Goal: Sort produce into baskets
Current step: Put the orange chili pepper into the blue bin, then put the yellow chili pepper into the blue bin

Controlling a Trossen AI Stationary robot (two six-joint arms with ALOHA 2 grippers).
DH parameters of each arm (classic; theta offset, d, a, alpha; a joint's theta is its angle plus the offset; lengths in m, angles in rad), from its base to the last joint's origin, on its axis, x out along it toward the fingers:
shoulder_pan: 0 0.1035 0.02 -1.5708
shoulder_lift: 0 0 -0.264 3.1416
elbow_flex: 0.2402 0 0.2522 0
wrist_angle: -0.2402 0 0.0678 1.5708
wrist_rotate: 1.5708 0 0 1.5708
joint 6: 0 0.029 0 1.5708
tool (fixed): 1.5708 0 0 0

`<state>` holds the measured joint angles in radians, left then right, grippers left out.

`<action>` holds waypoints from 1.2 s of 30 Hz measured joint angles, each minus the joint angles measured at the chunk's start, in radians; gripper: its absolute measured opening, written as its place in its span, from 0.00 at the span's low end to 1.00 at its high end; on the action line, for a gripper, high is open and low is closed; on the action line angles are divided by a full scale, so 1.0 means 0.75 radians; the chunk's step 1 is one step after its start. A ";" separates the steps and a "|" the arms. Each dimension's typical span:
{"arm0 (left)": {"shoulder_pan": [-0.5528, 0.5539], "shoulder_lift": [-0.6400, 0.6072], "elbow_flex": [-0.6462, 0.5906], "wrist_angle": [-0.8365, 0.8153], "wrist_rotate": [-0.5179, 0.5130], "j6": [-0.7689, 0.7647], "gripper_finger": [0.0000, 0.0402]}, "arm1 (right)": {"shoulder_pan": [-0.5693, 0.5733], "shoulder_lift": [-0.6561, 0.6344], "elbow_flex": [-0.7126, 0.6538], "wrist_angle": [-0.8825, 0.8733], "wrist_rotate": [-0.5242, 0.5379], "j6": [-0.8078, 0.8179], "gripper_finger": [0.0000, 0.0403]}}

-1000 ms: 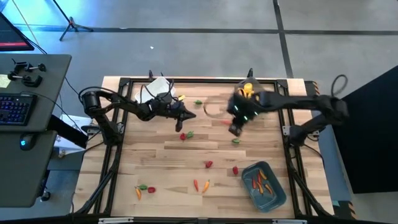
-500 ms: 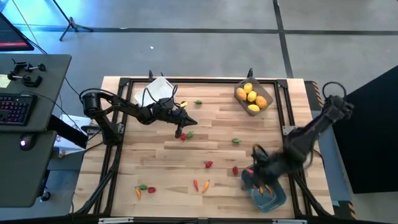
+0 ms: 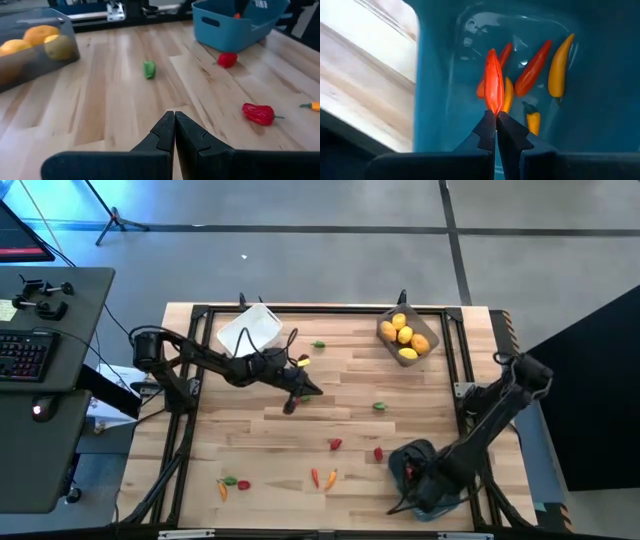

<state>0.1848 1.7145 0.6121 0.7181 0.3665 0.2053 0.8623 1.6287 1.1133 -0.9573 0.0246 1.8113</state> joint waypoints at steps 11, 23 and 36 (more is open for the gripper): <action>-0.210 0.000 0.114 -0.277 -0.197 0.088 0.00 | -0.083 0.037 0.000 -0.027 -0.118 -0.303 0.00; -0.546 0.000 0.331 -0.625 -0.466 0.007 0.00 | -0.133 0.037 0.001 -0.201 -0.224 -0.782 0.00; -0.890 0.000 0.609 -1.422 -0.587 -0.316 0.00 | -0.165 0.036 0.001 -0.310 -0.208 -1.103 0.26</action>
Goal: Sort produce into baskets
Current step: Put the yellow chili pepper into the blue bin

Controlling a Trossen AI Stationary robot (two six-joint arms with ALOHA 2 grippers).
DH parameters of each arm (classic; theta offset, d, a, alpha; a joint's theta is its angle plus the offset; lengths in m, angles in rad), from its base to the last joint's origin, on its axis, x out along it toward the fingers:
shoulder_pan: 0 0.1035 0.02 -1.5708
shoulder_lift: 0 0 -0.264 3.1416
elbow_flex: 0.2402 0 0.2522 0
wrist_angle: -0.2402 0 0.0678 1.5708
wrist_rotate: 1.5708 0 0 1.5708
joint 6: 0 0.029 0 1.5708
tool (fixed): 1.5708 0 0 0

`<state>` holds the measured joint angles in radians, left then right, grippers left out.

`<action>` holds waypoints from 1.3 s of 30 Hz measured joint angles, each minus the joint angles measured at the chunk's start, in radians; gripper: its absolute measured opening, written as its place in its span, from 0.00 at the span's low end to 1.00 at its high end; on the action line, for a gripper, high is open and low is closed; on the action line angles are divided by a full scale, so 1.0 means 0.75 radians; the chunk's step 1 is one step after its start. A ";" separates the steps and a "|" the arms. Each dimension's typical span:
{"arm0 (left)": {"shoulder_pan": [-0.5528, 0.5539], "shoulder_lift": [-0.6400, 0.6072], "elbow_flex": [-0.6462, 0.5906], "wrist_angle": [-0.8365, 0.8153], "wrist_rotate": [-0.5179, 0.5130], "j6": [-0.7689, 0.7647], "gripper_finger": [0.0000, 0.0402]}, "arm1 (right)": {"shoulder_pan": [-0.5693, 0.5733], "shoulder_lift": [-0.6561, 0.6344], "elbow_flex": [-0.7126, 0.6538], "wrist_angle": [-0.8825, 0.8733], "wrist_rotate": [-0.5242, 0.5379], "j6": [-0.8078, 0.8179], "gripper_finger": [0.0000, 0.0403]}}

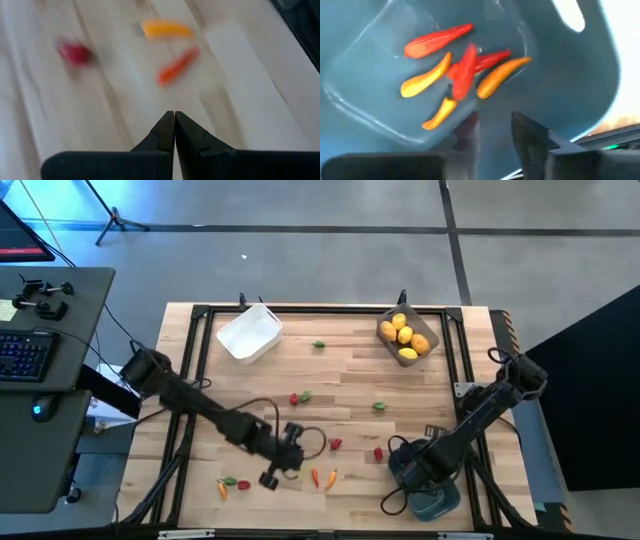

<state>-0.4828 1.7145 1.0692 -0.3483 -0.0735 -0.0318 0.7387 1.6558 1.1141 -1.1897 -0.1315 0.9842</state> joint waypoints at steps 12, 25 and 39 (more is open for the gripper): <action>-0.415 0.000 0.101 -0.545 0.287 -0.535 0.00 | -0.086 -0.001 0.001 -0.025 0.114 -0.257 0.53; -0.677 0.039 0.094 -0.723 0.126 -0.735 0.21 | -0.179 -0.001 0.001 -0.030 0.202 -0.380 0.54; -0.678 0.194 0.094 -0.738 0.206 -0.490 0.29 | -0.182 -0.001 0.008 -0.082 0.108 -0.373 0.54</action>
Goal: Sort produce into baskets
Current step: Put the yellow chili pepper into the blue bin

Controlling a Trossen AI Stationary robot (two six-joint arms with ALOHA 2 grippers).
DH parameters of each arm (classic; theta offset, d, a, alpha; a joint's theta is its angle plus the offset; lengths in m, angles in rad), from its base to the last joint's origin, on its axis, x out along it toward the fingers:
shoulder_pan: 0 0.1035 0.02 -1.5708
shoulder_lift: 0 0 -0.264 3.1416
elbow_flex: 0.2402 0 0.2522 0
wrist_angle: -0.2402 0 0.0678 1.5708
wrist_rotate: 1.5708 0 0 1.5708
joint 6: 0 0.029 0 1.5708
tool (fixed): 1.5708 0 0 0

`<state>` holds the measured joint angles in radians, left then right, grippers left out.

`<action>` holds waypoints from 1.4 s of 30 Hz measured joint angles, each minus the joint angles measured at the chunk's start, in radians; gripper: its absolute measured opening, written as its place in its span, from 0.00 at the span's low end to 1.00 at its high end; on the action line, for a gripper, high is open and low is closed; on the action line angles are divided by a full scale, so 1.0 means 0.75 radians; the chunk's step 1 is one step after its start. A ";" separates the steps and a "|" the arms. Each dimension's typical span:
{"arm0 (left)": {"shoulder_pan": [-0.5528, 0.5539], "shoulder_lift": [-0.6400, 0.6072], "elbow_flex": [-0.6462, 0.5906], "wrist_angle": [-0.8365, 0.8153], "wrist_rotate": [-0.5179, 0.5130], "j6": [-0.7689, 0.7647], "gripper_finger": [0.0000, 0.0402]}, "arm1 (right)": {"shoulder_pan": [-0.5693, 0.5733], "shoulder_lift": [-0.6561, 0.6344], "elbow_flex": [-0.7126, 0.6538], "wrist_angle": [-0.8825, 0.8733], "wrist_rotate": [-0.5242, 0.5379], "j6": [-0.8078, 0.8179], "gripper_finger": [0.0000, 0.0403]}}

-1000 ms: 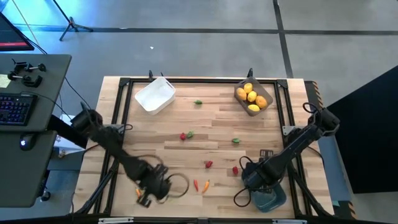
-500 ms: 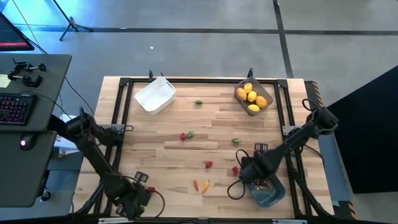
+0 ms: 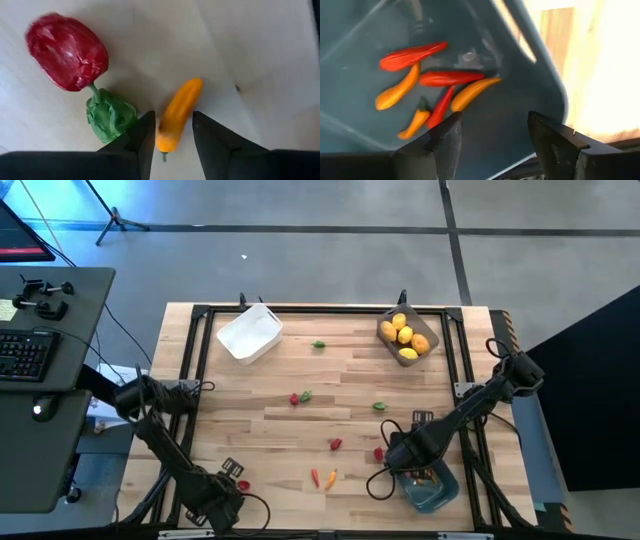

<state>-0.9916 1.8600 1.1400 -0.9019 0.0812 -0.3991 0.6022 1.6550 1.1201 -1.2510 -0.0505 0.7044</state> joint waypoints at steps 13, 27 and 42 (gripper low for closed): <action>0.079 -0.056 0.013 -0.023 -0.006 -0.165 0.01 | 0.141 -0.239 0.077 -0.016 -0.037 0.305 0.54; 0.637 -0.188 0.032 0.694 -0.145 -0.259 0.00 | 0.308 -0.374 0.076 0.330 0.638 0.264 0.54; 1.067 -0.190 0.032 1.345 0.075 0.034 0.00 | 0.111 -0.315 0.076 0.994 0.938 -0.542 0.41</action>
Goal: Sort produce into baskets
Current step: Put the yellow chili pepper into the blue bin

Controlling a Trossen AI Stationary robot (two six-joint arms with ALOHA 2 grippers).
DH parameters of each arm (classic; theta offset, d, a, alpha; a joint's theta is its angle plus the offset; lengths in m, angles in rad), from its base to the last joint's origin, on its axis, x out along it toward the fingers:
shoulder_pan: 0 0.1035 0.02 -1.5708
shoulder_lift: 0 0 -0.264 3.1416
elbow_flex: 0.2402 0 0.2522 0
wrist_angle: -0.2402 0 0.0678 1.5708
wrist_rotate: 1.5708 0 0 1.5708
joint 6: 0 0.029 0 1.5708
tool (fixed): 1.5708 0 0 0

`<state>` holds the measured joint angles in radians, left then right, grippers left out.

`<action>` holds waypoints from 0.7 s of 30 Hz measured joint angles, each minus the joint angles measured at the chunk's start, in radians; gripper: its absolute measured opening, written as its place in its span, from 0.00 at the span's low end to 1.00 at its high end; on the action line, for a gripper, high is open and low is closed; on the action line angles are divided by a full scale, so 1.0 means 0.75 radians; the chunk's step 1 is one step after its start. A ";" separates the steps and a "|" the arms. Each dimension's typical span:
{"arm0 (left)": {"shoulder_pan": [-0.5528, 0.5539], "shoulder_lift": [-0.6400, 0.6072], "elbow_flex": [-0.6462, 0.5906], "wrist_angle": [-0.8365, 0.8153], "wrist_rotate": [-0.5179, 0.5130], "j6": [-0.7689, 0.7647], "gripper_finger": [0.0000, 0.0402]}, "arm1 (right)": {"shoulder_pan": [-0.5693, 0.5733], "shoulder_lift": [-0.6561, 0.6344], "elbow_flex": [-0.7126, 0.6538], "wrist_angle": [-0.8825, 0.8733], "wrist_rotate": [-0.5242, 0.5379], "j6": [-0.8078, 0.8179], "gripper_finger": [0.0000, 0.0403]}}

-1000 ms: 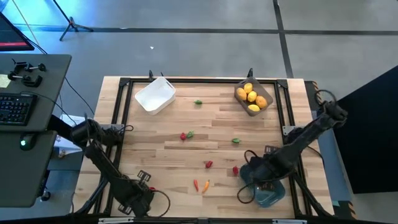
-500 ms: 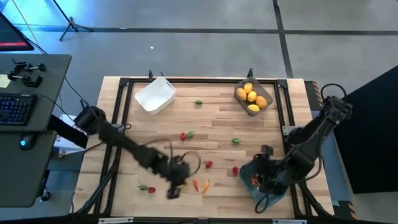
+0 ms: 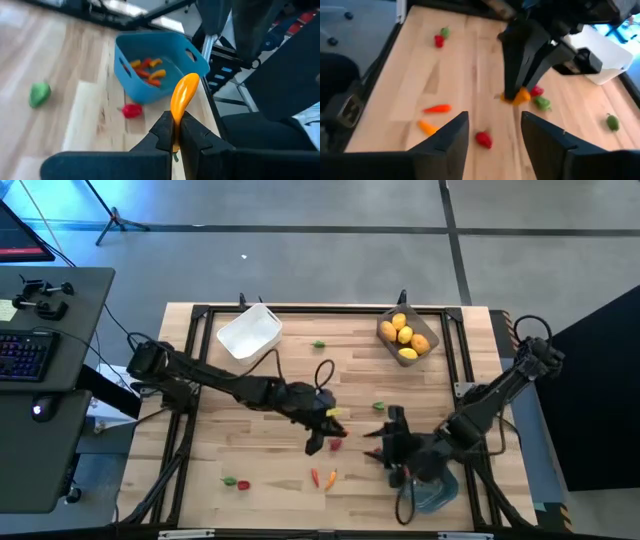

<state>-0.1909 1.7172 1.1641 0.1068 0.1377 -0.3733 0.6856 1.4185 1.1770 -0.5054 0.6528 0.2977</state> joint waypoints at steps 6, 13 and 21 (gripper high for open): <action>0.051 0.000 0.000 0.035 0.009 0.116 0.00 | -0.161 0.000 0.000 0.060 -0.083 -0.064 0.29; 0.119 0.001 0.000 0.051 0.087 0.149 0.00 | -0.284 0.001 -0.001 0.083 -0.281 -0.128 0.20; 0.135 0.002 -0.001 0.116 0.160 0.162 0.00 | -0.317 0.001 -0.001 0.075 -0.289 -0.189 0.16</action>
<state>-0.0898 1.7184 1.1637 0.1941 0.2577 -0.2518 0.4477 1.4189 1.1767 -0.4488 0.4358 0.1557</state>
